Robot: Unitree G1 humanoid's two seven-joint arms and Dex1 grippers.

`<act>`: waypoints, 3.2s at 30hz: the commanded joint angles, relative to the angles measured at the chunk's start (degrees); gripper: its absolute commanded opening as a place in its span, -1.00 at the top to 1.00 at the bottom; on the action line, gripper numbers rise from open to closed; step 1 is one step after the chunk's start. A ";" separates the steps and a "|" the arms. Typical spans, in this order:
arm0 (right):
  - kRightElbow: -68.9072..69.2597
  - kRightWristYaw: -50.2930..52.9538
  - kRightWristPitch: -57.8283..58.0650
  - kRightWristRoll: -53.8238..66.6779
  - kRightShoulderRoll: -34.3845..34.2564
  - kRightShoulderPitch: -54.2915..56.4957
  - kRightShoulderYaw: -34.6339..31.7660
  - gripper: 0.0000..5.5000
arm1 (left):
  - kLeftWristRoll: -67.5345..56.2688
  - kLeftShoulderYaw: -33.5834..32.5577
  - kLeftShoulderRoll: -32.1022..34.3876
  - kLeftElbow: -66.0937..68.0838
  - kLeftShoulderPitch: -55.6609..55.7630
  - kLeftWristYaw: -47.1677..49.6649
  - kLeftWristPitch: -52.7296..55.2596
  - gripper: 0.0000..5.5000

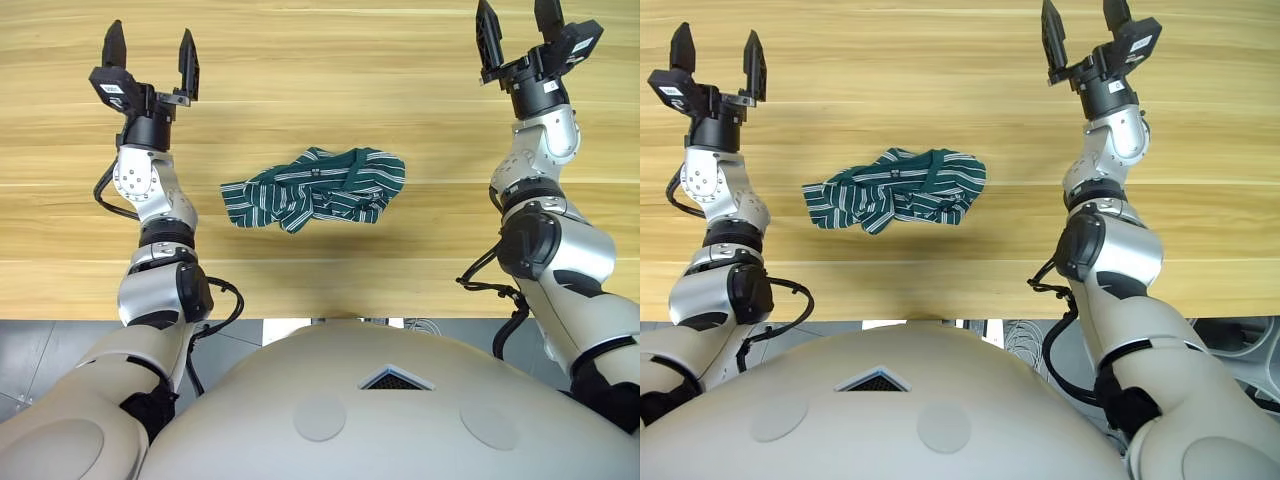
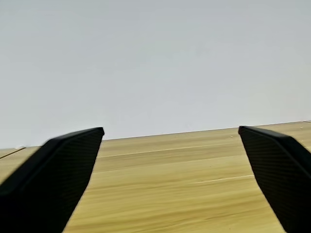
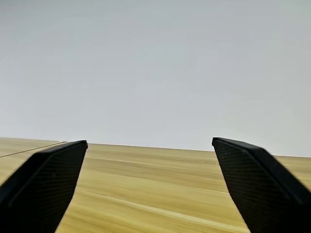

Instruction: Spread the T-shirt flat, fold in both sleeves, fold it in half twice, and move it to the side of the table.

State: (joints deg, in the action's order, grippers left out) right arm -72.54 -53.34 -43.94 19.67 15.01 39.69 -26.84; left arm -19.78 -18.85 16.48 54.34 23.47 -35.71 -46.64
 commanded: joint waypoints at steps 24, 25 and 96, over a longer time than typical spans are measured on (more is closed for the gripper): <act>0.20 -7.55 1.89 0.89 0.65 -1.48 0.08 -0.74 | -2.45 -0.26 1.58 -1.04 -3.44 -7.85 3.56 -0.82; 0.20 -7.68 1.92 0.89 0.67 -1.47 0.07 -0.74 | -2.60 -0.24 1.67 -1.14 -3.71 -8.42 3.76 -0.82; -1.57 -29.63 11.69 -19.27 2.68 -6.24 22.76 0.99 | -9.93 6.37 5.75 -26.26 -31.42 -40.39 30.59 -0.82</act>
State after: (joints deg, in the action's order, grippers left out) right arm -74.64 -83.38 -31.69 0.44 17.33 32.97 -4.29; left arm -32.18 -14.33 21.03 29.01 -6.43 -75.63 -16.75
